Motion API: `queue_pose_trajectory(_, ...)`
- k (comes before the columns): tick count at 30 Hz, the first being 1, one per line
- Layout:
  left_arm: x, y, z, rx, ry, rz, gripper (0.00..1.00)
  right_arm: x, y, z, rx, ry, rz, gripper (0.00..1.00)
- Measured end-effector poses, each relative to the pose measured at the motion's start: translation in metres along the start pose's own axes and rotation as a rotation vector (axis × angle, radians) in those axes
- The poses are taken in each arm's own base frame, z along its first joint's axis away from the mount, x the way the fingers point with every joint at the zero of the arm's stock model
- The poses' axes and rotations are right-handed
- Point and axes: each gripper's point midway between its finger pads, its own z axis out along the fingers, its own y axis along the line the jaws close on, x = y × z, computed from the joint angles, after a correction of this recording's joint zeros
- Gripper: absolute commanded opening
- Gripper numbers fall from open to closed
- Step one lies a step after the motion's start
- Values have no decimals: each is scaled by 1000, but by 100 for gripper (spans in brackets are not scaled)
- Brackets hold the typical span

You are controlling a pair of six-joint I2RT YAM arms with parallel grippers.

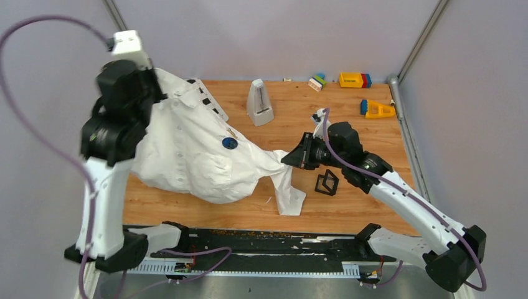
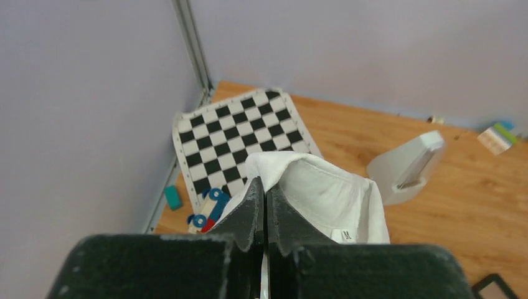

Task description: Remove the brooch from the garment

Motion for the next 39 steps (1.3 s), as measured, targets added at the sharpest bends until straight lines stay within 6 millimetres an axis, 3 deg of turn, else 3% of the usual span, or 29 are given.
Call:
queue_pose_trajectory(3, 56, -31, 71, 2, 171, 78, 0, 16, -35, 21, 96, 46, 54, 0)
queue_pose_trajectory(5, 120, -51, 121, 14, 323, 133, 0, 30, -60, 37, 157, 89, 82, 0)
queue_pose_trajectory(7, 187, -60, 148, 26, 474, 182, 0, 48, -84, 50, 214, 145, 112, 0)
queue_pose_trajectory(9, 247, -62, 156, 38, 610, 220, 0, 67, -107, 58, 267, 201, 138, 0)
queue_pose_trajectory(10, 268, -62, 156, 43, 656, 230, 0, 76, -117, 60, 291, 226, 148, 0)
queue_pose_trajectory(12, 302, -62, 155, 54, 728, 238, 0, 91, -133, 60, 331, 261, 160, 1)
queue_pose_trajectory(14, 323, -64, 157, 66, 760, 235, 0, 100, -142, 57, 354, 275, 160, 13)
queue_pose_trajectory(16, 334, -67, 162, 77, 772, 224, 0, 104, -147, 56, 365, 281, 149, 40)
queue_pose_trajectory(17, 337, -69, 165, 81, 775, 219, 5, 105, -149, 55, 371, 282, 139, 50)
queue_pose_trajectory(18, 341, -71, 169, 90, 776, 209, 10, 106, -152, 54, 383, 281, 118, 53)
queue_pose_trajectory(19, 345, -74, 173, 98, 777, 200, 28, 104, -154, 52, 404, 275, 89, 54)
queue_pose_trajectory(20, 348, -76, 174, 105, 782, 193, 38, 103, -155, 51, 426, 270, 69, 55)
queue_pose_trajectory(21, 350, -78, 175, 111, 786, 188, 54, 99, -155, 48, 454, 269, 40, 55)
queue_pose_trajectory(22, 352, -79, 176, 113, 789, 172, 62, 93, -154, 48, 467, 260, 14, 55)
queue_pose_trajectory(23, 352, -80, 176, 117, 790, 169, 88, 85, -150, 47, 478, 247, -15, 55)
queue_pose_trajectory(25, 352, -82, 176, 120, 790, 154, 98, 64, -138, 50, 474, 206, -68, 56)
queue_pose_trajectory(29, 348, -81, 157, 72, 763, 187, 100, 24, -120, 63, 466, 133, -141, 64)
queue_pose_trajectory(32, 335, -89, 110, 119, 724, 222, 98, 6, -126, 85, 505, 126, -178, 65)
queue_pose_trajectory(36, 313, -107, 49, 263, 649, 196, 83, 2, -146, 123, 554, 183, -210, 64)
queue_pose_trajectory(39, 329, -108, 18, 341, 652, 178, 79, 9, -158, 143, 557, 240, -223, 63)
